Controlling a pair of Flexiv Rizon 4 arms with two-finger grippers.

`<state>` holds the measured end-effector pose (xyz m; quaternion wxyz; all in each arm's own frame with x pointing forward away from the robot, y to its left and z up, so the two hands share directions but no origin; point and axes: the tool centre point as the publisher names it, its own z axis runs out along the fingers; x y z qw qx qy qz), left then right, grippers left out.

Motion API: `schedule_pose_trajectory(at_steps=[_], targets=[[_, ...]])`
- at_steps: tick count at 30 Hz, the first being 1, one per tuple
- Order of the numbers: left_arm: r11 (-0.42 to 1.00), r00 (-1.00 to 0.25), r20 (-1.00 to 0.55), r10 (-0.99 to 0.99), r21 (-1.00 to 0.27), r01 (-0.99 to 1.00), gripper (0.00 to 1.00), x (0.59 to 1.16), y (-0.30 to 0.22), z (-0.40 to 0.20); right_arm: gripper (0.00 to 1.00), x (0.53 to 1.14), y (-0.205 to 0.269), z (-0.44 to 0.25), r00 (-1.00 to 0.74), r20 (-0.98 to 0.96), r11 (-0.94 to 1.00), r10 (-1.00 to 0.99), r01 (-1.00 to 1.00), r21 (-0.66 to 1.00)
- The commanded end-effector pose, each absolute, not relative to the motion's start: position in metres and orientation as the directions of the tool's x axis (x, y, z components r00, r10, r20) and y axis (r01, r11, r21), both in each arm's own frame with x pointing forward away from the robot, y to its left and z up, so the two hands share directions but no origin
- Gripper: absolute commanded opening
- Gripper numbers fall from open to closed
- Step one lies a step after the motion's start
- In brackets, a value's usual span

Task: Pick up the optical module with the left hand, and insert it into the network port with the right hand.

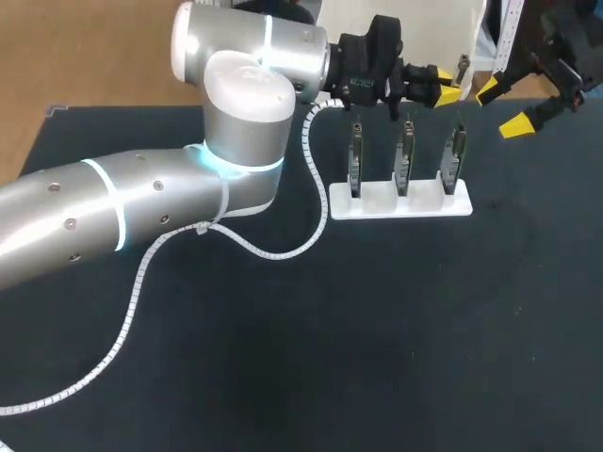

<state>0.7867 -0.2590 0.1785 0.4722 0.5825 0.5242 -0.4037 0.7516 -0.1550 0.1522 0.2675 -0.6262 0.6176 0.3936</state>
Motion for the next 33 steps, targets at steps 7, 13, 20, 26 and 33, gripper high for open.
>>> schedule_pose_trajectory(at_steps=[7, 13, 20, 26, 33], targets=[[0.082, 0.102, -0.975, 0.196, 0.120, 0.989, 0.00, 0.774, -0.256, 0.176, 1.00, 0.750, -0.155, 0.152, -0.071, -0.824, -0.091, -0.562, -0.985, 0.147], [0.098, 0.089, -0.979, 0.185, 0.109, 0.989, 0.00, 0.771, -0.256, 0.173, 1.00, 0.750, -0.155, 0.152, -0.071, -0.824, -0.091, -0.562, -0.985, 0.147], [0.085, 0.089, -0.980, 0.176, 0.105, 0.991, 0.00, 0.767, -0.262, 0.175, 1.00, 0.750, -0.155, 0.152, -0.071, -0.824, -0.091, -0.562, -0.985, 0.147], [0.083, 0.070, -0.984, 0.165, 0.084, 0.993, 0.00, 0.767, -0.265, 0.171, 1.00, 0.750, -0.155, 0.152, -0.071, -0.824, -0.091, -0.562, -0.985, 0.147], [0.070, 0.060, -0.984, 0.165, 0.073, 0.995, 0.00, 0.768, -0.271, 0.169, 1.00, 0.750, -0.155, 0.152, -0.071, -0.824, -0.091, -0.562, -0.985, 0.147]])
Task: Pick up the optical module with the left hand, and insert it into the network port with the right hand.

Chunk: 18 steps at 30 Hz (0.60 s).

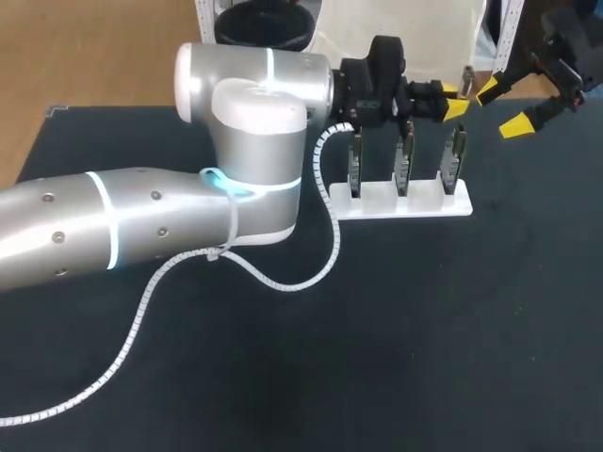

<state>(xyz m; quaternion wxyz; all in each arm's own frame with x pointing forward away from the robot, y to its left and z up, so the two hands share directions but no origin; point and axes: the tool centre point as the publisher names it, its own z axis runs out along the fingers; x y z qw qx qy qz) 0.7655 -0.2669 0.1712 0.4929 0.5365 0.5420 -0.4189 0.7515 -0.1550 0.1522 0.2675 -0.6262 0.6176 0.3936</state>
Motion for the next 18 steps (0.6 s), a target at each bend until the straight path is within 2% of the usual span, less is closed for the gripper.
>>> schedule_pose_trajectory(at_steps=[1, 18], targets=[[0.069, 0.059, -0.984, 0.166, 0.072, 0.995, 0.00, 0.7678, -0.2716, 0.1687, 1.00, 0.7497, -0.1547, 0.1518, -0.071, -0.824, -0.091, -0.562, -0.985, 0.147], [0.056, 0.036, -0.983, 0.180, 0.046, 0.997, 0.00, 0.7663, -0.2769, 0.1666, 1.00, 0.7497, -0.1547, 0.1518, -0.071, -0.824, -0.091, -0.562, -0.985, 0.147]])
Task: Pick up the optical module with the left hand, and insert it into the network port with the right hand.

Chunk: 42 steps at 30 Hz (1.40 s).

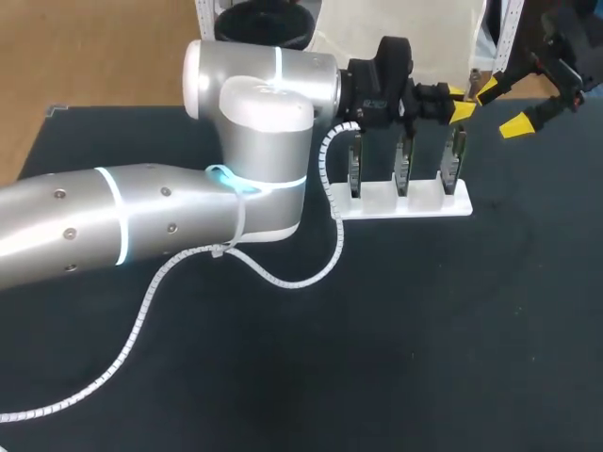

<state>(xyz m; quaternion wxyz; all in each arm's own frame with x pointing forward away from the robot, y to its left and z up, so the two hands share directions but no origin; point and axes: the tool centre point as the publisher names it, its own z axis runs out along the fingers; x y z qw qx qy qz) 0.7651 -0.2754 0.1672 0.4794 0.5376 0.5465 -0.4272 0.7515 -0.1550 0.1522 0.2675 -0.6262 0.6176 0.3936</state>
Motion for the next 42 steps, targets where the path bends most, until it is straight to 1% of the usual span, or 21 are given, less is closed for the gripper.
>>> schedule_pose_trajectory(at_steps=[1, 20, 42], targets=[[0.056, 0.033, -0.983, 0.182, 0.043, 0.998, 0.00, 0.7661, -0.2772, 0.1662, 1.00, 0.7497, -0.1547, 0.1518, -0.071, -0.824, -0.091, -0.562, -0.985, 0.147], [0.046, 0.005, -0.980, 0.199, 0.014, 0.999, 0.00, 0.7640, -0.2803, 0.1593, 1.00, 0.7497, -0.1547, 0.1518, -0.071, -0.824, -0.091, -0.562, -0.985, 0.147], [0.051, 0.011, -0.977, 0.215, 0.023, 0.998, 0.00, 0.7659, -0.2789, 0.1592, 1.00, 0.7497, -0.1547, 0.1518, -0.071, -0.824, -0.091, -0.562, -0.985, 0.147]])
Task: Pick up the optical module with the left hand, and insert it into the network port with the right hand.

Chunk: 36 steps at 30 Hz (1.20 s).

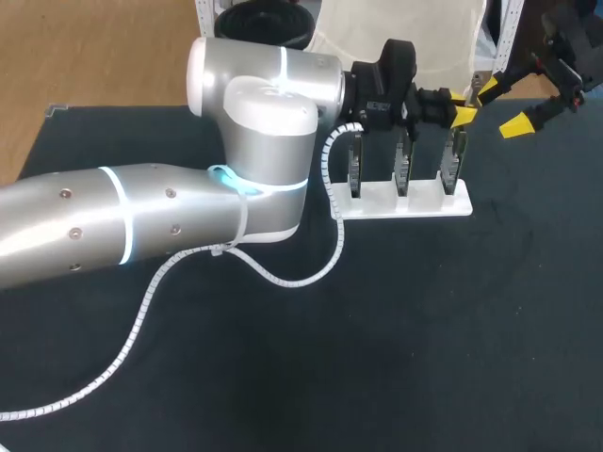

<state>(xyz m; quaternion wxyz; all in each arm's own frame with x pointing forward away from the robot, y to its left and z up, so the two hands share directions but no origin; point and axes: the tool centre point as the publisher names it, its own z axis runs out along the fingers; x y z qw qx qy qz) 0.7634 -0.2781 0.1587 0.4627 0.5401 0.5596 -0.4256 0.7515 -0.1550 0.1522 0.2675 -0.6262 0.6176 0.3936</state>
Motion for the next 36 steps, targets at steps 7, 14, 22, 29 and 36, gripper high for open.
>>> schedule_pose_trajectory(at_steps=[7, 14, 22, 29, 36], targets=[[0.045, 0.015, -0.978, 0.210, 0.025, 0.999, 0.00, 0.766, -0.279, 0.160, 1.00, 0.750, -0.155, 0.152, -0.071, -0.824, -0.091, -0.562, -0.985, 0.147], [0.045, 0.015, -0.978, 0.210, 0.025, 0.999, 0.00, 0.766, -0.279, 0.160, 1.00, 0.750, -0.155, 0.152, -0.071, -0.824, -0.091, -0.562, -0.985, 0.147], [0.045, 0.015, -0.978, 0.210, 0.025, 0.999, 0.00, 0.766, -0.279, 0.160, 1.00, 0.760, -0.167, 0.165, -0.042, -0.836, -0.076, -0.548, -0.992, 0.099], [0.045, 0.015, -0.978, 0.210, 0.025, 0.999, 0.00, 0.766, -0.279, 0.160, 1.00, 0.766, -0.172, 0.186, -0.018, -0.853, -0.074, -0.521, -0.995, 0.067], [0.045, 0.015, -0.978, 0.210, 0.025, 0.999, 0.00, 0.766, -0.279, 0.160, 1.00, 0.769, -0.161, 0.196, -0.002, -0.867, -0.091, -0.499, -0.994, 0.055]])
